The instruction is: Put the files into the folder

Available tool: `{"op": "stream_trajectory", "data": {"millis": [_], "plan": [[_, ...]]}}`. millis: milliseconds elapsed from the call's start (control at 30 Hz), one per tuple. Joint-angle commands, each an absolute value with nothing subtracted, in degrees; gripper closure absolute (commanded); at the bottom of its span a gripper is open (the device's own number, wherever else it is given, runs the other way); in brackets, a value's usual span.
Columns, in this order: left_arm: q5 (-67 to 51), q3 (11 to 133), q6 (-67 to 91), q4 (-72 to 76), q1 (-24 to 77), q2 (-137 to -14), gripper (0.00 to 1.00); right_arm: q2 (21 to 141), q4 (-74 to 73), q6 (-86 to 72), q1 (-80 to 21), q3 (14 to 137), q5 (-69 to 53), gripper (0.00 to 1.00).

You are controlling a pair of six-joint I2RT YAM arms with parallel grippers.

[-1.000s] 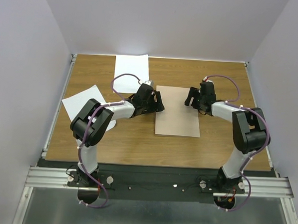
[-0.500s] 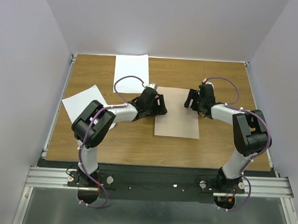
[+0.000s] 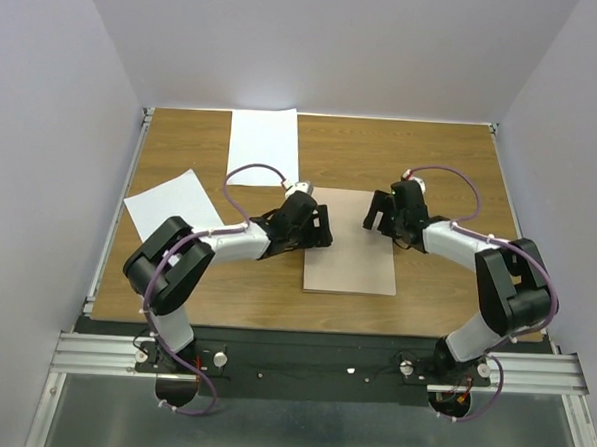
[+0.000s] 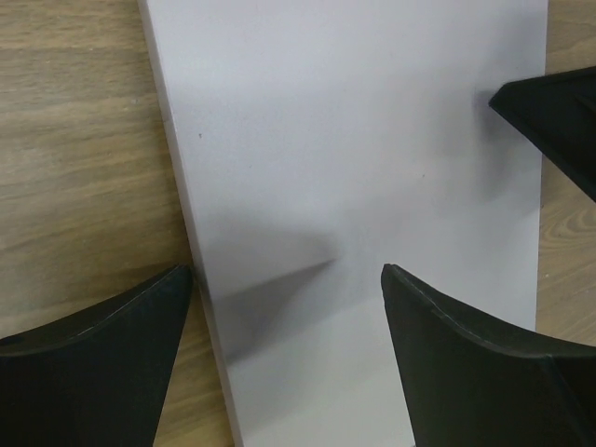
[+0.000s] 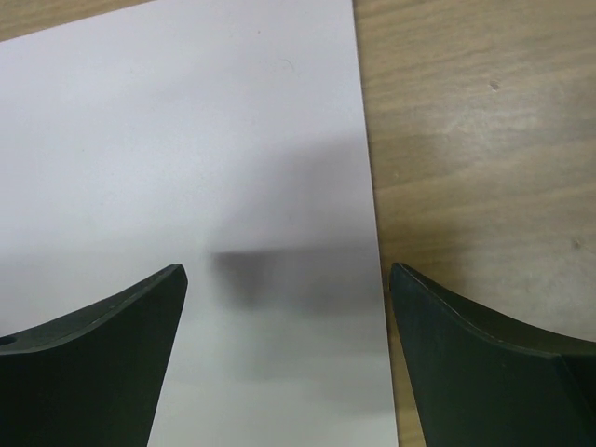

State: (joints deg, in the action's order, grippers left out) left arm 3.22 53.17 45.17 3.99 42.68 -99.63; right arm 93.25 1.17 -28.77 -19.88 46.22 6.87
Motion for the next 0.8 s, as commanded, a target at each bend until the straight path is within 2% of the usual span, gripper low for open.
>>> {"op": "stream_trajectory", "data": {"millis": [0, 100, 267, 400, 533, 600, 767], "plan": [[14.56, 55.71, 43.26, -4.55, 43.33, -91.87, 0.06, 85.45, -7.99, -32.96, -20.92, 49.83, 17.11, 0.0], [19.32, 60.63, 38.78, -8.52, 43.33, -87.21, 0.05, 80.61, -10.54, -34.62, -20.92, 51.5, 20.99, 0.0], [21.53, 79.86, 18.39, -9.58, 43.42, -84.9, 0.05, 67.6, -14.31, -39.28, -20.92, 47.74, 24.51, 0.0], [16.99, 94.45, 10.91, -8.7, 43.51, -89.19, 0.05, 60.13, -17.13, -41.39, -20.83, 42.47, 36.08, 0.0], [13.18, 107.89, 2.48, -12.73, 45.7, -94.82, 0.05, 54.33, -24.51, -44.56, -20.57, 41.31, 40.96, 0.0], [14.32, 109.33, -4.52, -13.62, 48.94, -96.41, 0.05, 51.61, -27.94, -45.17, -20.13, 41.4, 42.53, 0.0], [11.44, 99.51, -19.14, -15.29, 55.01, -95.8, 0.05, 47.47, -35.14, -47.72, -20.04, 42.98, 46.05, 0.0]]}}
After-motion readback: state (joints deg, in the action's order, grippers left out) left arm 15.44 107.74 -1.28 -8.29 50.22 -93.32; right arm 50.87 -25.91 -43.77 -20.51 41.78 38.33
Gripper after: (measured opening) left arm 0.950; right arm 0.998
